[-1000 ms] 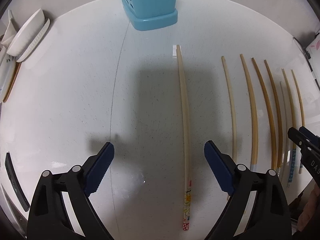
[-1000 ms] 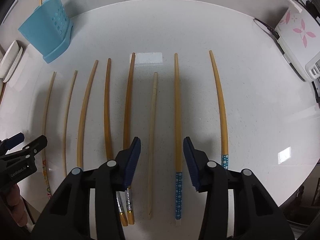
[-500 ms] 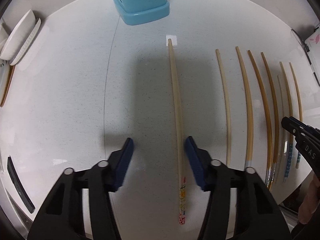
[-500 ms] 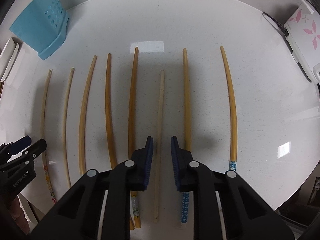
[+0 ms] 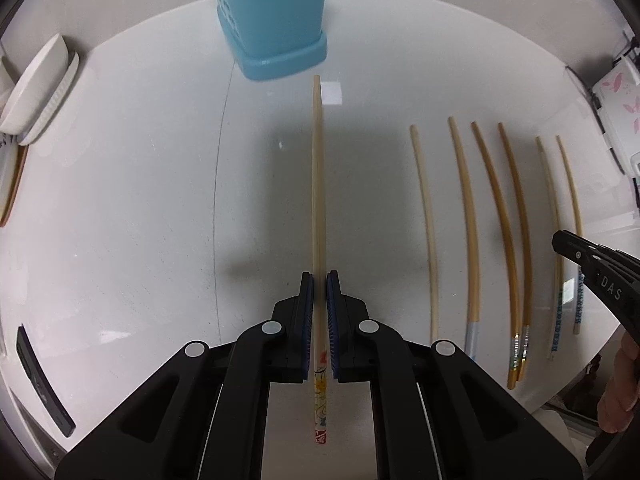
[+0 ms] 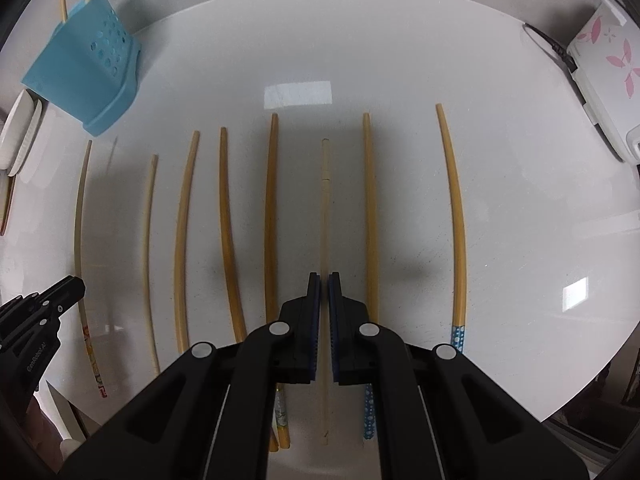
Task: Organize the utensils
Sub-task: 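Lift both held chopsticks upright and carry them to the blue holder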
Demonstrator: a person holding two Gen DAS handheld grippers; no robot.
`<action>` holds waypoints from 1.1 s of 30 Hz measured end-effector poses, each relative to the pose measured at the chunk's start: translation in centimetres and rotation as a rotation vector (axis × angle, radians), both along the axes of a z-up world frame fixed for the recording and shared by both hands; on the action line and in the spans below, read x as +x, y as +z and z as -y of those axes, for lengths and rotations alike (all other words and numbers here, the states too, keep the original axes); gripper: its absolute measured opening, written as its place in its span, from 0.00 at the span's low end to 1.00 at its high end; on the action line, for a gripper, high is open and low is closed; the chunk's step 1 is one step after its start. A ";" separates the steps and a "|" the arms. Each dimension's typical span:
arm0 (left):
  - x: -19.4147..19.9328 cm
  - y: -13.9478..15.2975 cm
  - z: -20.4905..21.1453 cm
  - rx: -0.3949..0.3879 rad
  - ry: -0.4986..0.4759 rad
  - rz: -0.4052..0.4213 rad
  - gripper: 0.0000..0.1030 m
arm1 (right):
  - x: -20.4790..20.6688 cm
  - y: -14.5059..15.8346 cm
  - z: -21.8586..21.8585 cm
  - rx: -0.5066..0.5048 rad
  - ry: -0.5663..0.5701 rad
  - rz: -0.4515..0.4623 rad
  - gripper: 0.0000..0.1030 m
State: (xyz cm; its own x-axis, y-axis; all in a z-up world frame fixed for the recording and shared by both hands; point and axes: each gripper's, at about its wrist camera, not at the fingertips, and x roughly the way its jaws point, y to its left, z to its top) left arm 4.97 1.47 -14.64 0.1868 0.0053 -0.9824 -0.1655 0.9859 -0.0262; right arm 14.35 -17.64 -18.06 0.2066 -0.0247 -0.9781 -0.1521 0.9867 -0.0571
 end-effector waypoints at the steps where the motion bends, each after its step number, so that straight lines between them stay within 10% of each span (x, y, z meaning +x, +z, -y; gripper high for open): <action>1: -0.3 0.4 0.1 -0.001 -0.002 0.011 0.06 | 0.0 0.4 0.0 0.005 0.001 0.007 0.03; 33: 2.3 14.4 -3.3 -0.030 -0.011 0.386 0.06 | 1.9 14.5 -7.1 0.122 0.081 0.320 0.04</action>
State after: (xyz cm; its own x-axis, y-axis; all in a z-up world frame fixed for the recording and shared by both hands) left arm 7.30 4.77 -0.28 0.5426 -0.0260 -0.8396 -0.1276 0.9854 -0.1129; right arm 16.27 -10.52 -3.60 0.4995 0.1176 -0.8583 -0.2241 0.9746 0.0032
